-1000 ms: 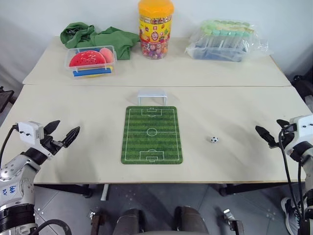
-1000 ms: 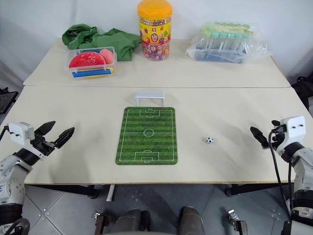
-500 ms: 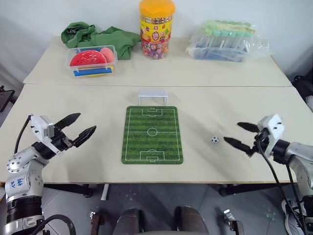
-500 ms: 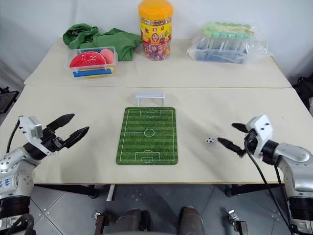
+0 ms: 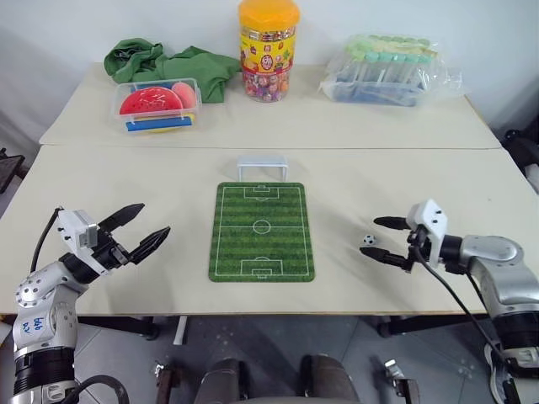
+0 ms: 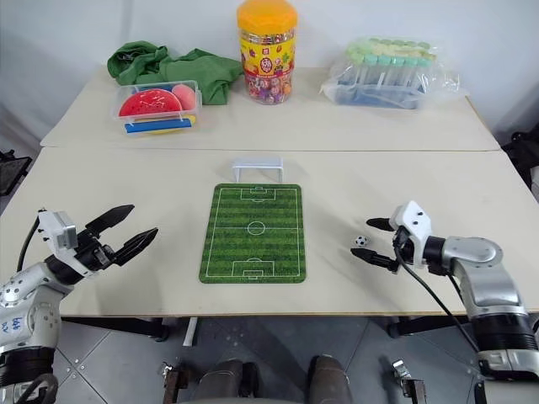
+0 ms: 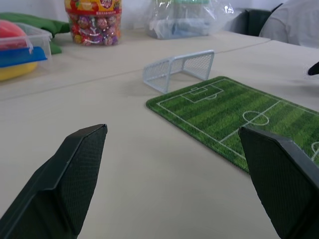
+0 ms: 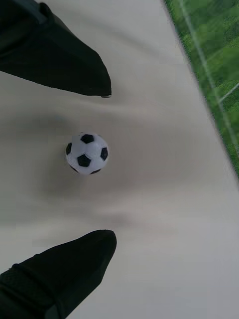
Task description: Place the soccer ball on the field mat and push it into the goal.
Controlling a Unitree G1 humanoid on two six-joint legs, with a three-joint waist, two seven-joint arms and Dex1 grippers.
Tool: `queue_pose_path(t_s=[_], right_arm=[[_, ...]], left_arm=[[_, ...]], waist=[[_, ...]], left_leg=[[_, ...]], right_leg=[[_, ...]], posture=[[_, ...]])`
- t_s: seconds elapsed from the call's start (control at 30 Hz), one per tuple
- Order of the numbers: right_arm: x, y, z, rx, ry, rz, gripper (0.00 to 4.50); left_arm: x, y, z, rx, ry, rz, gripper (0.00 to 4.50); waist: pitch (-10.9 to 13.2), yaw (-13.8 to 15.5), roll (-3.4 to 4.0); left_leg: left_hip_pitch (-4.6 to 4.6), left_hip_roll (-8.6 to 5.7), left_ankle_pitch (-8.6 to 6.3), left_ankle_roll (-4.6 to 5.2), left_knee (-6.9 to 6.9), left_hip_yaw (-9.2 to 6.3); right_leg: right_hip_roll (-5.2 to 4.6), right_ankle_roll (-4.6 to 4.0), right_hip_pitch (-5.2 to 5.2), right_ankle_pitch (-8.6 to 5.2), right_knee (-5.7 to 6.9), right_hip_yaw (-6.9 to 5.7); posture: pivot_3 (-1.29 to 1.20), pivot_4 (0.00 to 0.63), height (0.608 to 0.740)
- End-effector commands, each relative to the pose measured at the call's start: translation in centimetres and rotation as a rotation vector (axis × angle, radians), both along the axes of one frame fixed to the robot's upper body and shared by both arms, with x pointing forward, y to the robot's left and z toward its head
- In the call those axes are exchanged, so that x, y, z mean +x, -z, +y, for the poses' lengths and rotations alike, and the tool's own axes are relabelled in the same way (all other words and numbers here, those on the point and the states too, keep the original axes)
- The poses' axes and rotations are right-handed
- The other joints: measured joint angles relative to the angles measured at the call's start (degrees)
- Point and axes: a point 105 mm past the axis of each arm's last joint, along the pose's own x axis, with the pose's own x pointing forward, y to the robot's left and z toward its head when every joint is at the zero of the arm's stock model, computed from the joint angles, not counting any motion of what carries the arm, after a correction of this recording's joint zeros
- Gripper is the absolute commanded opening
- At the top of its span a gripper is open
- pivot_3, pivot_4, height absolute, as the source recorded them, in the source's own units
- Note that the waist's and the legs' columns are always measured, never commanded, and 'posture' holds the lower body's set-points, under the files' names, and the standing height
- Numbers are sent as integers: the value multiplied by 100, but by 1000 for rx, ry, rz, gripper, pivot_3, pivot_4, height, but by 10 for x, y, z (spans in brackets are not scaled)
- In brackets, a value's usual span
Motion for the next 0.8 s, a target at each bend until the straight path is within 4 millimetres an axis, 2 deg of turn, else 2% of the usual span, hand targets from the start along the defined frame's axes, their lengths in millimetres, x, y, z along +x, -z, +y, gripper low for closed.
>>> queue_pose_path(t_s=[0.03, 0.17, 0.3, 0.43, 0.53, 0.63, 0.8], right_arm=[[5, 1, -2, -23, -2, -33, 4480], [2, 3, 3, -25, -35, -42, 3631], [1, 0, 5, -25, -41, -61, 2195], [-2, -18, 12, -32, -63, -124, 861], [-6, -38, 30, -40, -127, -172, 841], [-9, -59, 61, -9, -213, -201, 841], [-23, -66, 129, -3, -420, -177, 841]], left_arm=[[-5, -13, 1, 9, -7, -63, 4500], [-9, -12, 1, 24, 4, -62, 4500], [-10, -12, 3, 24, 14, -63, 4500], [-14, -10, 5, 29, 46, -68, 4500], [-15, -3, 4, 61, 94, -51, 4500], [-18, 3, 0, 79, 152, -47, 4500], [-25, 12, -7, 95, 254, -46, 4500]], waist=[[0, -6, 0], [0, -10, 0], [0, -8, 0], [0, -8, 0], [0, -8, 1], [0, -22, 0], [0, -19, 0]], left_leg=[[0, 0, 0, 0, 0, 0], [1, 1, 0, 0, 1, 1], [1, 1, 0, 0, 1, 1], [1, 2, 0, 0, 2, 0], [0, 1, 0, 0, 2, 1], [0, 4, 0, 0, 2, 1], [0, 6, 0, -2, 1, -2]], right_leg=[[0, 0, 0, 0, 0, 1], [0, 0, 1, 0, 0, 1], [0, 0, 2, 0, 0, 2], [0, 0, 1, 0, 1, 1], [0, 0, 0, 0, 1, 1], [2, 0, -2, 0, 1, 1], [3, -1, -5, 0, 5, -2]], posture=[[0, 150, 740], [0, 150, 740], [0, 150, 740], [0, 150, 740], [0, 150, 740], [0, 150, 740], [0, 150, 740]])
